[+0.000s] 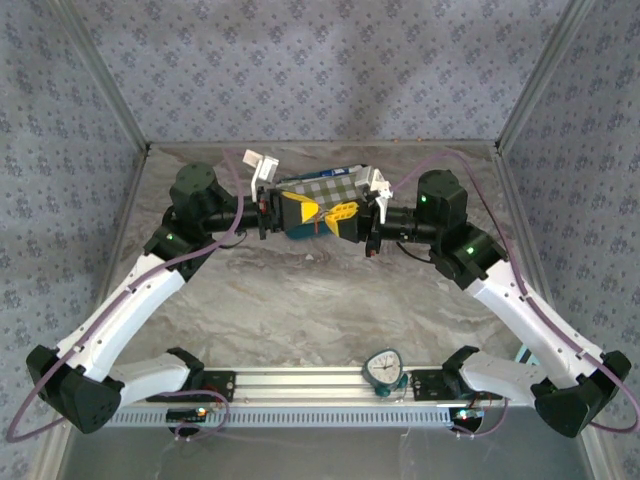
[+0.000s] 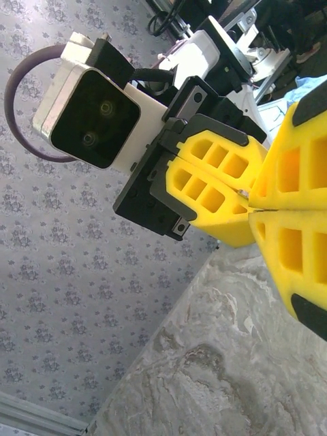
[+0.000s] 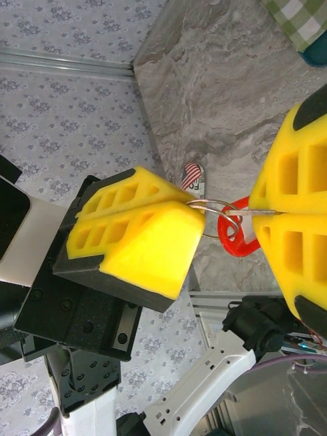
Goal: Remove the keys from the keyring
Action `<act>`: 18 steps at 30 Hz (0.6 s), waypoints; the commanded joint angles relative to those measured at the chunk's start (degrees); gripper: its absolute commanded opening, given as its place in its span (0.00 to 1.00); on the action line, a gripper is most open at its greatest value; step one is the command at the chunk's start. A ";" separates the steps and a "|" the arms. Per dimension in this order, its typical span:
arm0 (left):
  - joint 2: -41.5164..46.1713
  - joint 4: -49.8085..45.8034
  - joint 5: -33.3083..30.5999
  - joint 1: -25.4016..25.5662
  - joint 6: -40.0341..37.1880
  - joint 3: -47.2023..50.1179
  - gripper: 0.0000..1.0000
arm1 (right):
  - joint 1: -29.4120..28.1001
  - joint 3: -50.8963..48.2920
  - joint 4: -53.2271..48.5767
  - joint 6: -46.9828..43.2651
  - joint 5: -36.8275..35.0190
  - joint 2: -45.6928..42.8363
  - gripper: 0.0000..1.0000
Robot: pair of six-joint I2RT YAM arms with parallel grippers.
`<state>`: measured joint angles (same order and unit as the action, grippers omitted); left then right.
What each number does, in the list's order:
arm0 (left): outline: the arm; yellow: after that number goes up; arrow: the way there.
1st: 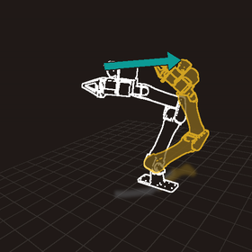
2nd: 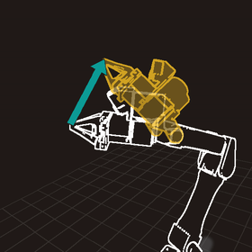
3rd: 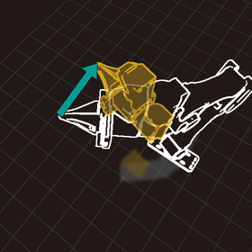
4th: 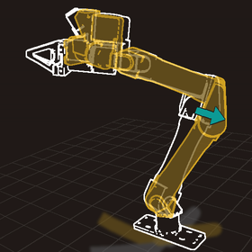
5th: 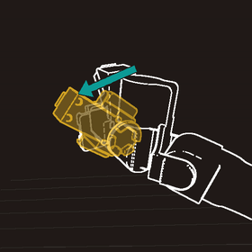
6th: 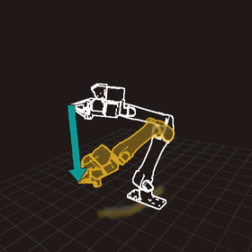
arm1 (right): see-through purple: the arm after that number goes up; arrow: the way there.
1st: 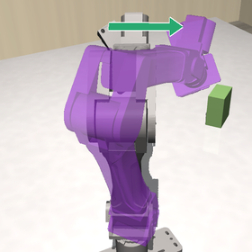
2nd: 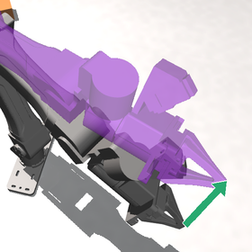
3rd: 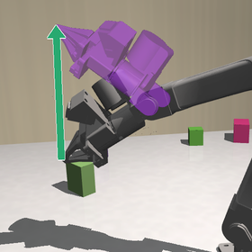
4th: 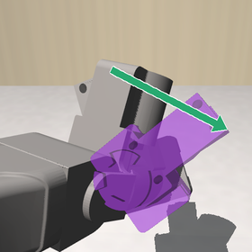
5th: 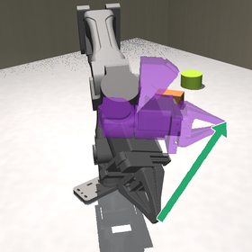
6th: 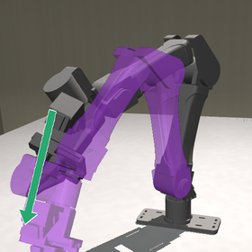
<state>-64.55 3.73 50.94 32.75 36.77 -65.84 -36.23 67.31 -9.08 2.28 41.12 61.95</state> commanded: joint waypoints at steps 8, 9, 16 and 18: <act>1.85 -0.25 -2.51 -0.15 -2.74 -0.73 0.33 | 1.14 1.92 -2.33 0.08 2.22 -0.63 0.00; 1.91 -0.74 -2.59 -0.23 -3.05 -0.91 0.33 | 1.26 2.67 -2.84 0.09 2.37 -0.52 0.00; 1.19 -2.91 -1.46 -0.15 -4.52 -2.12 0.39 | 2.44 4.53 -5.69 0.80 4.59 0.69 0.00; 0.80 -3.49 -0.98 0.02 -4.84 -2.43 0.39 | 2.71 5.10 -6.61 0.82 5.51 1.19 0.00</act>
<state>-63.86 1.04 48.64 32.64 33.58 -65.87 -34.00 70.15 -13.54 2.33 44.14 62.57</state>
